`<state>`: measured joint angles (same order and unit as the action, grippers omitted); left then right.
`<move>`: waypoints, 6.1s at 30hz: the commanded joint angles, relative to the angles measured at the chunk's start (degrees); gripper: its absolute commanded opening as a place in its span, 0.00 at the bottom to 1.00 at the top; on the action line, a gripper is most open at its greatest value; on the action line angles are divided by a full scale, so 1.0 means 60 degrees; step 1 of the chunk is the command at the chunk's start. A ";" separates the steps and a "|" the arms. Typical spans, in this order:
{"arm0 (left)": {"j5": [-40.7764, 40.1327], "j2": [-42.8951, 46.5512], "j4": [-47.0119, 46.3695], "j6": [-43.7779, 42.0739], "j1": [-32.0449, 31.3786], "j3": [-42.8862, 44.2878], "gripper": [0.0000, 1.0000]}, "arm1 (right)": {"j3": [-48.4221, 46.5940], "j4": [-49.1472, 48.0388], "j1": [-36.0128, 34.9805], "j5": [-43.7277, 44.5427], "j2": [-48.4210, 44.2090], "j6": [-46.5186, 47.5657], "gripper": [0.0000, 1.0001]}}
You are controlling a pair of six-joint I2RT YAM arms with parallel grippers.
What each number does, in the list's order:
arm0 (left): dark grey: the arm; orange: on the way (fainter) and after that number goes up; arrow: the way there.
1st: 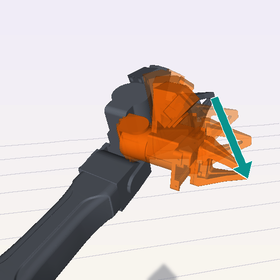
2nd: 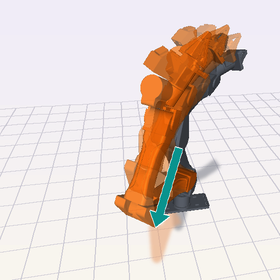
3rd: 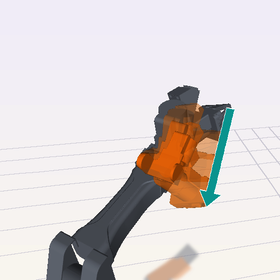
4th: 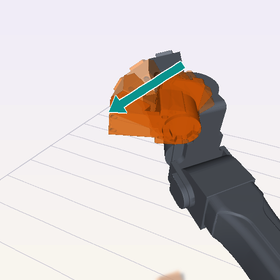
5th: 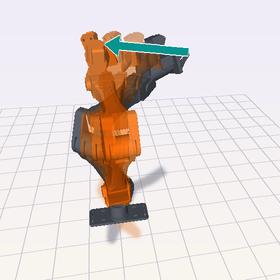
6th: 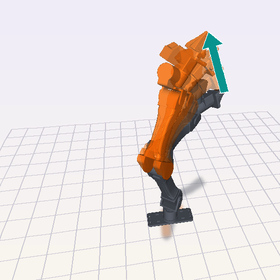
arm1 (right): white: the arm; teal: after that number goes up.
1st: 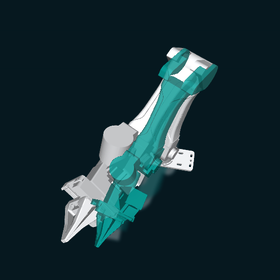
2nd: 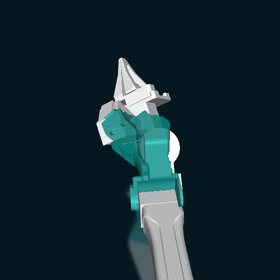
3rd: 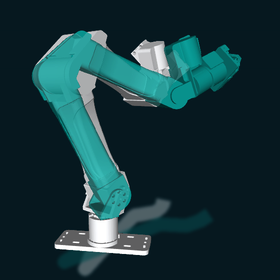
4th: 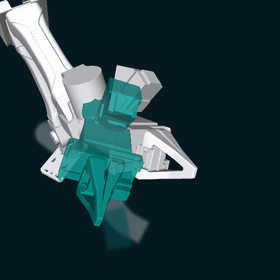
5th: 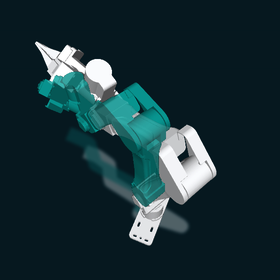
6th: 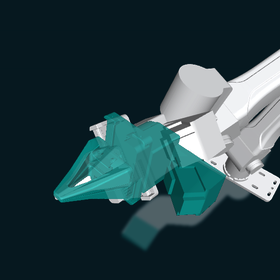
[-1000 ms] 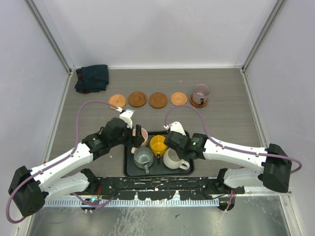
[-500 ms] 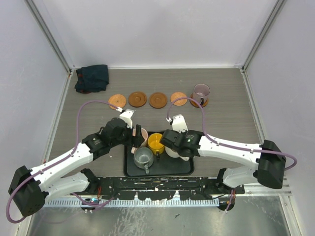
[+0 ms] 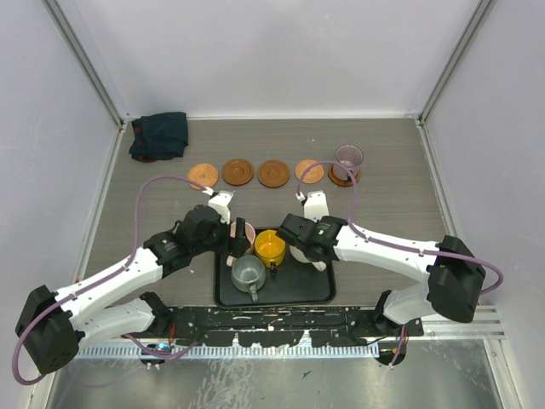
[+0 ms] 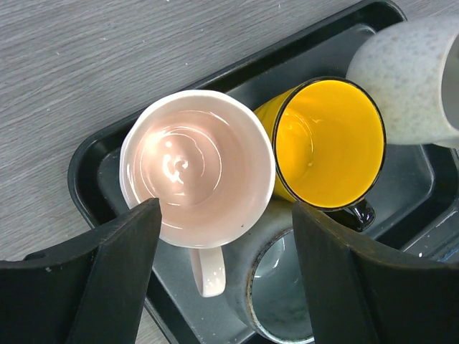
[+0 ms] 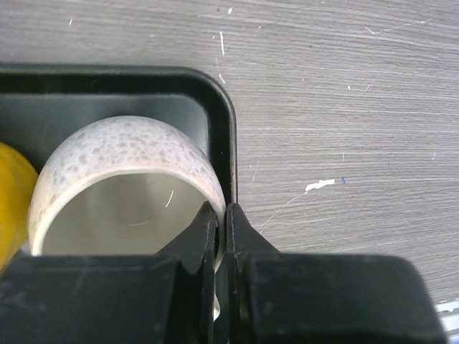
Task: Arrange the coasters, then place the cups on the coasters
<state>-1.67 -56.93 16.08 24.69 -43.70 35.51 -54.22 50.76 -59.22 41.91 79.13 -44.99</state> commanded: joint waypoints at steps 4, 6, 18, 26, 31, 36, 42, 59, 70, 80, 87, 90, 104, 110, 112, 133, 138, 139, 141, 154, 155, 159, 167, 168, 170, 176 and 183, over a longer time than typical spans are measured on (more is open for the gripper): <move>0.0148 -0.0114 -0.0546 0.0024 0.0048 0.0044 0.75 | -0.0176 -0.1108 0.0658 0.0028 -0.0178 0.0082 0.05; 0.0147 -0.0142 -0.0545 -0.0004 0.0050 0.0058 0.76 | -0.0216 -0.1107 0.0698 -0.0056 -0.0072 0.0177 0.06; 0.0105 -0.0129 -0.0519 -0.0056 0.0058 0.0033 0.75 | -0.0486 -0.0435 0.0700 -0.0193 0.0701 0.0241 0.12; 0.0158 -0.0191 -0.0561 -0.0055 0.0056 0.0055 0.75 | -0.0619 -0.0709 0.0677 -0.0203 0.0293 0.0482 0.43; 0.0162 -0.0130 -0.0517 -0.0057 0.0050 0.0073 0.75 | -0.0752 -0.0926 0.0539 -0.0129 -0.0145 0.0614 0.49; 0.0121 -0.0010 -0.0415 -0.0068 0.0060 0.0113 0.75 | -0.0651 -0.1190 0.0189 -0.0168 -0.1151 0.0856 0.62; 0.0014 0.0109 -0.0347 -0.0127 0.0060 0.0158 0.76 | 0.0314 -0.1391 0.0184 -0.1830 -0.2641 0.1482 0.71; -0.0013 0.0033 -0.0382 -0.0027 0.0057 0.0107 0.76 | 0.1875 -0.1807 0.0106 -0.3287 -0.2520 0.1787 0.71; -0.0100 0.0105 -0.0286 -0.0011 0.0053 0.0074 0.76 | 0.2086 -0.2679 0.0103 -0.3067 -0.1435 0.1956 0.62; -0.0130 0.0043 -0.0296 0.0002 0.0059 0.0059 0.76 | 0.2136 -0.3059 0.0118 -0.2669 -0.0987 0.1971 0.52; -0.0107 0.0045 -0.0316 0.0031 0.0053 0.0053 0.76 | 0.2165 -0.3083 0.0123 -0.2590 -0.0893 0.1851 0.46; -0.0103 0.0047 -0.0297 0.0031 0.0055 0.0058 0.76 | 0.2208 -0.3075 0.0128 -0.2596 -0.0766 0.1815 0.44; -0.0145 0.0084 -0.0257 0.0031 0.0050 0.0015 0.76 | 0.2116 -0.3229 0.0244 -0.2494 -0.0508 0.1886 0.21; -0.0169 0.0124 -0.0204 -0.0006 0.0048 0.0059 0.76 | 0.1942 -0.3190 0.0277 -0.2645 -0.0276 0.2064 0.01; -0.0188 0.0151 -0.0179 -0.0009 0.0058 0.0059 0.76 | 0.1904 -0.3198 0.0276 -0.2638 -0.0307 0.2098 0.01; -0.0368 0.0329 -0.0399 0.0046 0.0050 0.0009 0.76 | 0.1418 -0.4160 0.0362 -0.0551 -0.2312 0.2995 0.01; -0.0354 0.0158 -0.0553 0.0036 0.0057 0.0040 0.76 | 0.1156 -0.5546 0.1715 -0.1361 -0.2098 0.4005 0.01; -0.0339 0.0113 -0.0575 0.0032 0.0060 0.0064 0.76 | 0.1093 -0.5870 0.2047 -0.1611 -0.1994 0.4180 0.01; -0.0336 0.0046 -0.0606 0.0018 0.0059 0.0105 0.76 | 0.0852 -0.6393 0.2526 -0.1932 -0.1694 0.4569 0.01; -0.0686 -0.0153 -0.0717 -0.0130 0.0052 0.0254 0.76 | -0.0961 -0.8033 0.4476 -0.3343 0.0851 0.5823 0.01; -0.0677 -0.0197 -0.0724 -0.0130 0.0052 0.0274 0.76 | -0.1047 -0.8110 0.4567 -0.3437 0.0982 0.5841 0.01; -0.0628 -0.0396 -0.0764 -0.0173 0.0062 0.0371 0.76 | -0.1445 -0.8293 0.4923 -0.3638 0.1583 0.5940 0.01; -0.0690 -0.0516 -0.0790 -0.0186 0.0057 0.0377 0.77 | -0.2343 -0.8308 0.5373 -0.3972 0.2771 0.6090 0.01; -0.0701 -0.0504 -0.0792 -0.0185 0.0058 0.0373 0.77 | -0.2433 -0.8302 0.5408 -0.3981 0.2898 0.6114 0.01; -0.0722 -0.0500 -0.0776 -0.0180 0.0058 0.0354 0.77 | -0.2606 -0.8307 0.5449 -0.4004 0.3146 0.6149 0.01; -0.0845 -0.0459 -0.0733 -0.0223 0.0075 0.0308 0.77 | -0.3051 -0.8344 0.5508 -0.4008 0.3884 0.6282 0.01; -0.0878 -0.0438 -0.0739 -0.0262 0.0127 0.0251 0.78 | -0.3420 -0.8357 0.5515 -0.3831 0.4442 0.6458 0.01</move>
<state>-5.28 -59.90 13.34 24.34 -43.46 35.79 -70.11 7.75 -26.37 17.04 106.96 -7.55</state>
